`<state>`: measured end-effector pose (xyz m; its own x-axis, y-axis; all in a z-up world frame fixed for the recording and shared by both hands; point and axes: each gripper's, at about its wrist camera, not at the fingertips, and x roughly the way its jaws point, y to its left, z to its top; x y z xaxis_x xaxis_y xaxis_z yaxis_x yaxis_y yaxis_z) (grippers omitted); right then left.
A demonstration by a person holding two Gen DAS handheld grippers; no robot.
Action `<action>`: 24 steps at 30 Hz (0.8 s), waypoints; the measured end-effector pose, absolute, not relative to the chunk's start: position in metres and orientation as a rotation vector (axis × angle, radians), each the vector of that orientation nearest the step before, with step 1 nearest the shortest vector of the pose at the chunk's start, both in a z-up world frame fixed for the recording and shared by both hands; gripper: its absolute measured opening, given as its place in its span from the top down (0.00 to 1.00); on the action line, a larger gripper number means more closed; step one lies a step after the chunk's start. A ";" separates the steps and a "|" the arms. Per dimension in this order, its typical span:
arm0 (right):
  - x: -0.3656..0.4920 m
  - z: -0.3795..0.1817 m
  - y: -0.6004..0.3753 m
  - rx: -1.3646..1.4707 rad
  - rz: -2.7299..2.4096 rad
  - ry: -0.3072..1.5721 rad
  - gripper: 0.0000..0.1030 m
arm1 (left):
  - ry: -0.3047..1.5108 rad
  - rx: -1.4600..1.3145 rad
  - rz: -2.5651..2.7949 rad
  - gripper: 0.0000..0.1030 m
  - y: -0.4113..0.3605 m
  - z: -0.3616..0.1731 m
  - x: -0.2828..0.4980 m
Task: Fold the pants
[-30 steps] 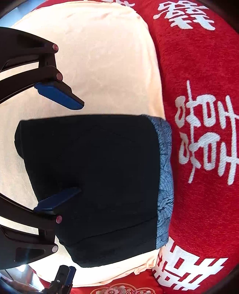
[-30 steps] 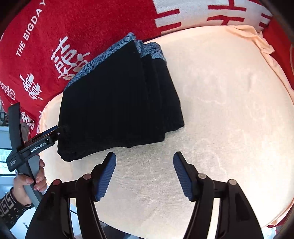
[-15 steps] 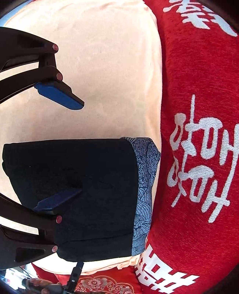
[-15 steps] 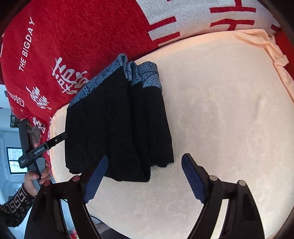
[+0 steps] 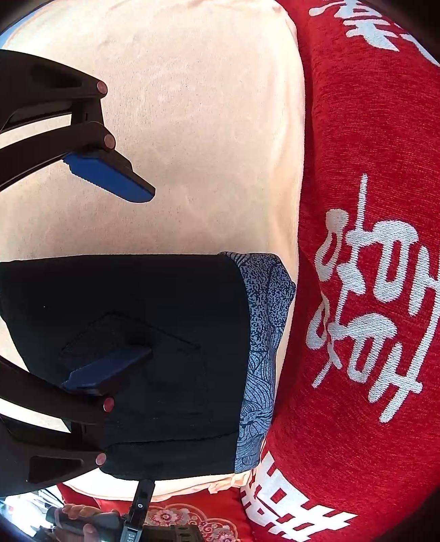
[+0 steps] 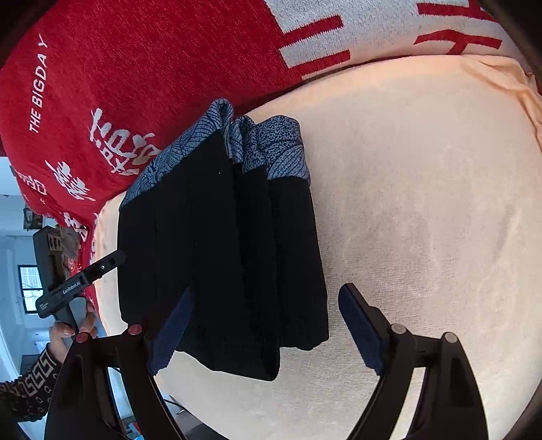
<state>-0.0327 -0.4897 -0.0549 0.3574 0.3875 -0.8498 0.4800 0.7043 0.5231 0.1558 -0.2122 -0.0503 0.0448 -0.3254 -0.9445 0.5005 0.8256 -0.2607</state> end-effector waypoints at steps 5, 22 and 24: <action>-0.034 -0.057 -0.490 0.844 -0.082 1.251 0.11 | 1.395 0.140 -0.637 0.16 -0.211 -0.048 0.153; -0.030 -0.070 -0.505 0.895 0.044 1.245 0.10 | 1.517 -0.036 -0.752 0.16 -0.171 -0.065 0.198; -0.029 -0.074 -0.509 0.923 0.065 1.245 0.10 | 1.518 -0.044 -0.772 0.16 -0.170 -0.066 0.200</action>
